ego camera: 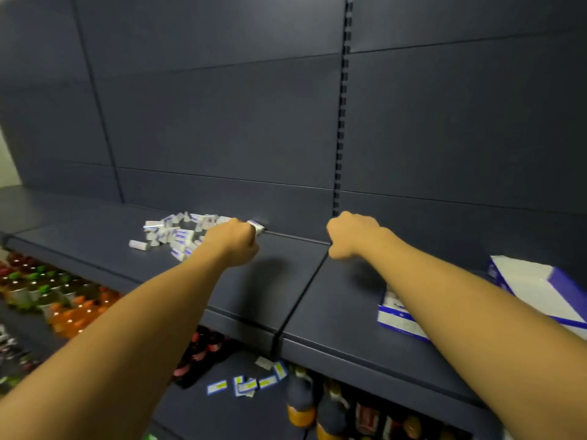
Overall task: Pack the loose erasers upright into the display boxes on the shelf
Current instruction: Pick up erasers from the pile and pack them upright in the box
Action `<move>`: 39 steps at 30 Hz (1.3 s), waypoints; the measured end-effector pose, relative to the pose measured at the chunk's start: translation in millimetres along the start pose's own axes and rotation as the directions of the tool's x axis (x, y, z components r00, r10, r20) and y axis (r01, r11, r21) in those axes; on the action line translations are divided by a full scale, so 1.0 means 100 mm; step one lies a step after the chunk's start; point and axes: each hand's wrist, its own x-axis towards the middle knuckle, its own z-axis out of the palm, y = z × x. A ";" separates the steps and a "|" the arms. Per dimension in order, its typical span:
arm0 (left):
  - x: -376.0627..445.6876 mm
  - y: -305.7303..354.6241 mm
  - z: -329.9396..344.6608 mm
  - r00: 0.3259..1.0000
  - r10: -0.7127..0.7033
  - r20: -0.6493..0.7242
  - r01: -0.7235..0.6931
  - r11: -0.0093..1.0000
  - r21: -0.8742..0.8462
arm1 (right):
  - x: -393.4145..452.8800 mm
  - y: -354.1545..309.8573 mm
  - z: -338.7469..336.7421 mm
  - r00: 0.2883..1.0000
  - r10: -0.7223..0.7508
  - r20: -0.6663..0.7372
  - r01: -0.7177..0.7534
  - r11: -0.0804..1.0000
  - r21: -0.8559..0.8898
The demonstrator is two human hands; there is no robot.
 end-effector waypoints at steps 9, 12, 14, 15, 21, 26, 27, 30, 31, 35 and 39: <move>-0.23 -1.31 -0.05 0.988 -0.123 0.093 0.119 0.992 0.051 | 0.56 -1.08 -0.02 1.000 0.022 0.010 -0.024 0.987 0.162; -0.23 -1.73 0.01 0.986 -0.132 0.098 0.127 0.991 0.051 | 0.75 -1.50 -0.08 1.000 0.030 -0.001 -0.029 0.984 0.177; -0.23 -2.00 0.05 0.988 -0.122 0.098 0.118 0.992 0.045 | 0.88 -1.79 -0.11 0.999 0.031 -0.010 -0.028 0.982 0.185; -0.23 -2.11 0.07 0.988 -0.112 0.105 0.109 0.993 0.033 | 0.95 -1.92 -0.11 1.000 0.027 -0.015 -0.023 0.982 0.185; -0.09 -2.73 0.19 0.987 -0.064 0.144 0.067 0.998 -0.017 | 1.37 -2.47 -0.12 1.000 0.010 -0.022 -0.007 0.987 0.163; 0.19 -3.11 0.36 0.987 -0.102 0.127 0.111 0.992 -0.064 | 1.79 -2.69 -0.13 0.999 -0.003 -0.037 0.009 0.988 0.157; 0.26 -3.18 0.41 0.986 -0.111 0.127 0.121 0.990 -0.067 | 1.88 -2.72 -0.13 0.999 -0.004 -0.045 0.012 0.986 0.168; 0.50 -3.38 0.61 0.982 -0.118 0.146 0.129 0.989 -0.068 | 2.20 -2.82 -0.08 0.997 -0.002 -0.074 0.020 0.971 0.240; 0.58 -3.45 0.68 0.980 -0.129 0.150 0.141 0.987 -0.073 | 2.31 -2.84 -0.06 0.997 0.000 -0.073 0.020 0.961 0.276; 0.91 -3.71 0.86 0.969 -0.182 0.165 0.203 0.971 -0.125 | 2.75 -2.95 0.00 0.997 -0.004 -0.071 0.030 0.930 0.366; 1.23 -3.95 0.99 0.976 -0.175 0.127 0.195 0.966 -0.169 | 3.08 -3.04 0.02 0.997 -0.011 -0.079 0.043 0.911 0.411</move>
